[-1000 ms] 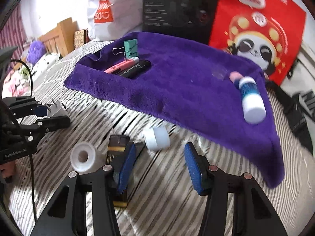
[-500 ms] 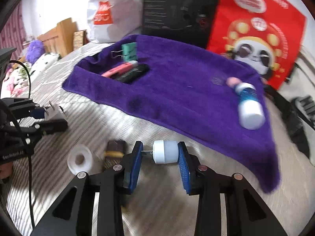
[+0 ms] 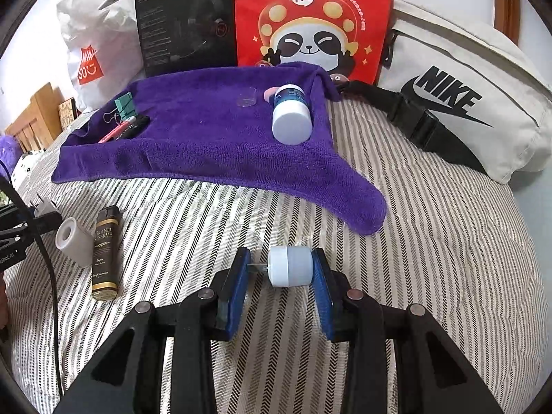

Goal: Organize rigid objects
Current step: 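Lift the white cylinder in the right tool while the left tool lifts the charger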

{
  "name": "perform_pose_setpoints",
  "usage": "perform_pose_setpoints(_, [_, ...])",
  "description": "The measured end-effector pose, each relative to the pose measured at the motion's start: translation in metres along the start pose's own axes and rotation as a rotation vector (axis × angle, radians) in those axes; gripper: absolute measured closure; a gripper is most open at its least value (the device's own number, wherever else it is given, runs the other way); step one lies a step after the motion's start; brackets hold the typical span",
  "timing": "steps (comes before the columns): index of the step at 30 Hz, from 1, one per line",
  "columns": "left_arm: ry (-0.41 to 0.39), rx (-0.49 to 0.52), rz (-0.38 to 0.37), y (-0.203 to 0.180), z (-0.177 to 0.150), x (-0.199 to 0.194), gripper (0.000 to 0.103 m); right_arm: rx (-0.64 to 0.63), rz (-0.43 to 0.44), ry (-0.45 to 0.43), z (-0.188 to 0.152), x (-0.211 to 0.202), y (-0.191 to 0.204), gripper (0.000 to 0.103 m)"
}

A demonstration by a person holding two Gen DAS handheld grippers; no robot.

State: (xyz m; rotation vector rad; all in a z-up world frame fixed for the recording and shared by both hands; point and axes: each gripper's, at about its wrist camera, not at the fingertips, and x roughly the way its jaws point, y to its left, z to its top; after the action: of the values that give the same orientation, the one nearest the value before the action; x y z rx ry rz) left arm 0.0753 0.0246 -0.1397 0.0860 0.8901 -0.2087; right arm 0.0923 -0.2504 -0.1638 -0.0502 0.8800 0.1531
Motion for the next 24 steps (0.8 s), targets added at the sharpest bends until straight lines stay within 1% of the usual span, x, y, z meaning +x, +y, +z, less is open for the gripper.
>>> perform_pose_setpoints(17, [0.001, 0.003, 0.002, -0.0014, 0.0014, 0.0013, 0.077, -0.004, -0.004, 0.001, 0.0005, 0.0007, 0.0012, 0.067])
perform_pose_setpoints(24, [0.001, -0.005, -0.010, -0.0002, 0.0010, 0.0016, 0.077, -0.005, -0.005, 0.001, 0.0007, 0.0008, 0.0012, 0.067])
